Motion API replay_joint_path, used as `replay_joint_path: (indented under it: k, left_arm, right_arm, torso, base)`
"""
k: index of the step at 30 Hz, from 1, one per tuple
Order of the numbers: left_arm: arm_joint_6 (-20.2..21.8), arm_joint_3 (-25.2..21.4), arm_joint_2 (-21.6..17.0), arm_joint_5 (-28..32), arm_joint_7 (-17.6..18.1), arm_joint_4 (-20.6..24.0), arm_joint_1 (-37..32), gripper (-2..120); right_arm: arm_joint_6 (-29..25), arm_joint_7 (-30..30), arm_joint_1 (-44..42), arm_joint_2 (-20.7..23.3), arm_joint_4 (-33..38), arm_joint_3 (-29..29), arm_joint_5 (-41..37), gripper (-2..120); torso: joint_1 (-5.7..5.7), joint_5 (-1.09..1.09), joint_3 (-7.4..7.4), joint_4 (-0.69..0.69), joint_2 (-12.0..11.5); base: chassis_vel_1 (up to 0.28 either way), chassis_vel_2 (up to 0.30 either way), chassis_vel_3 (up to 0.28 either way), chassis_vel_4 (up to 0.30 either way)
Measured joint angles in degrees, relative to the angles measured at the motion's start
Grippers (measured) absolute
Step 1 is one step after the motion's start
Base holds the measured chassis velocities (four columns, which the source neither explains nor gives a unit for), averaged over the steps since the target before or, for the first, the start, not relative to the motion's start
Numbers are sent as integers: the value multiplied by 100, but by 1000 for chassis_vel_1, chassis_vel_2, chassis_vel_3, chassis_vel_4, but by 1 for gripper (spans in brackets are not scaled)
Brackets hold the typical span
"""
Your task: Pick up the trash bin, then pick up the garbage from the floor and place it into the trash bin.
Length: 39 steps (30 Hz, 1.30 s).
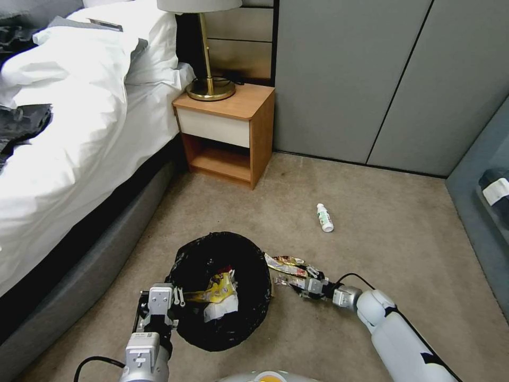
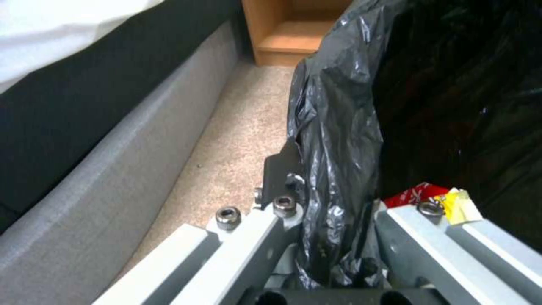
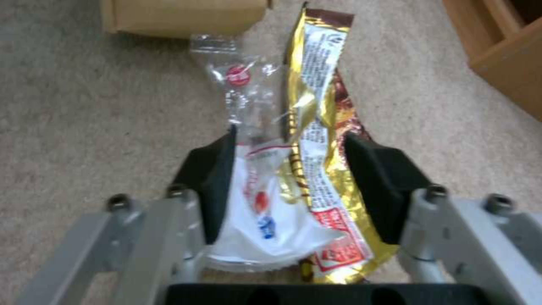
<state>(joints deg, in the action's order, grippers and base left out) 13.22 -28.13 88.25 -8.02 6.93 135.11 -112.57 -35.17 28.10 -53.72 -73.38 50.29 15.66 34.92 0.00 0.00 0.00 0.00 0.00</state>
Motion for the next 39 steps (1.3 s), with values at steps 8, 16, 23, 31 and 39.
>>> replay_joint_path:
  k: [8,16,23,31,39]
  left_arm:
    - [0,-15,1,22,0,-35,20,0]
    - [0,-60,-28,95,0,-62,40,0]
    - [10,-52,-48,143,0,-118,90,0]
    - [37,-53,-102,219,0,-164,167,0]
    - [70,-38,-151,307,-6,-267,272,0]
  right_arm:
    - [-5,23,60,-76,-240,-22,-11,17]
    - [-26,89,-55,-211,-407,17,-163,0]
    - [-51,104,-101,-204,-354,62,-242,0]
    - [-9,-18,-505,-16,763,97,-1168,0]
    - [253,9,-1820,346,3564,210,-3309,0]
  torso:
    - [0,0,0,0,0]
    - [-1,0,0,0,0]
    - [-1,1,0,0,0]
    - [-1,0,0,1,0]
    - [-1,0,0,-2,0]
  base:
    - [0,0,0,0]
    - [0,0,0,0]
    - [0,0,0,0]
    - [0,0,0,0]
    - [0,0,0,0]
